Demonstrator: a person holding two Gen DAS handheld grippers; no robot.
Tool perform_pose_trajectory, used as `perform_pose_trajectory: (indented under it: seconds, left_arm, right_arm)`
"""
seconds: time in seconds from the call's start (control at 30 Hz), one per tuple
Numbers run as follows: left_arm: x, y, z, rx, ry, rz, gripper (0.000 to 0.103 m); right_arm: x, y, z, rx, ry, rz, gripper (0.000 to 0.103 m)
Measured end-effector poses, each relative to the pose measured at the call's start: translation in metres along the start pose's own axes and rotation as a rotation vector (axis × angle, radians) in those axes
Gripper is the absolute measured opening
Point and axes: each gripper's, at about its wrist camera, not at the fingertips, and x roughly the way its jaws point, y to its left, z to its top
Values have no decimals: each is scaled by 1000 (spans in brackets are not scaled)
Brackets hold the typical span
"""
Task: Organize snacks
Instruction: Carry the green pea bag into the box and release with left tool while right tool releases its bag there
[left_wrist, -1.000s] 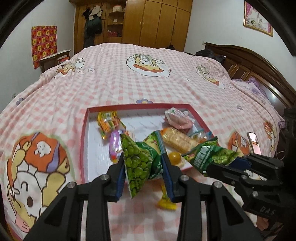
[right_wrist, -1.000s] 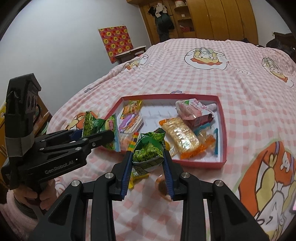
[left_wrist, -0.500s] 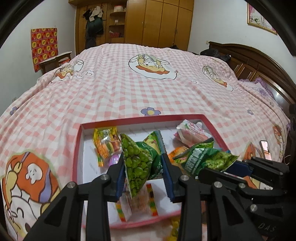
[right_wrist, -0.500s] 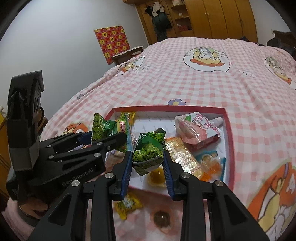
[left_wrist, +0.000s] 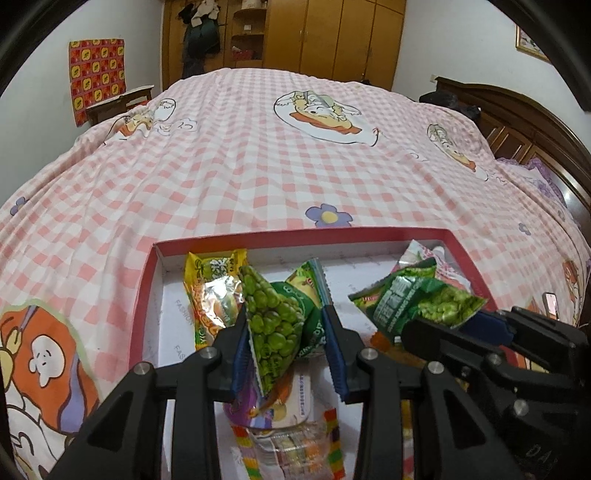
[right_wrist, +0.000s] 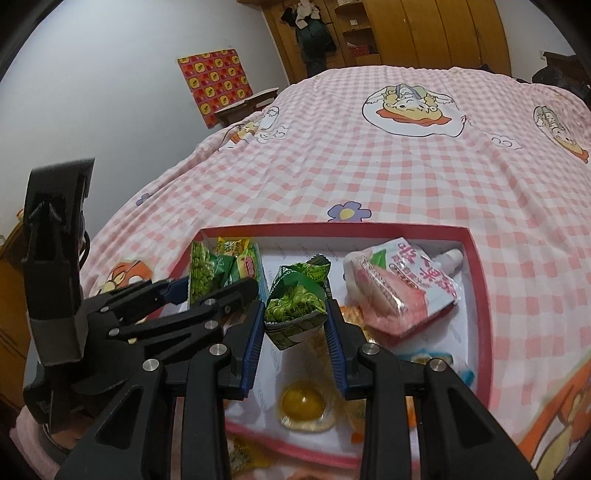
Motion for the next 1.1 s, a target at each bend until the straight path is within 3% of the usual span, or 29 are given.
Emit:
perform_pose_trajectory:
  seconds: [0.43, 0.77, 1.1]
  left_arm:
    - [8, 4, 4, 3, -17, 46, 38]
    - [7, 7, 4, -17, -17, 42, 38]
    - [-5, 9, 2, -43, -2, 1, 43]
  right_arm:
    - [31, -13, 6, 26, 26, -19, 33]
    - [37, -16, 6, 41, 27, -6, 34]
    - [16, -5, 11, 0, -13, -26, 48]
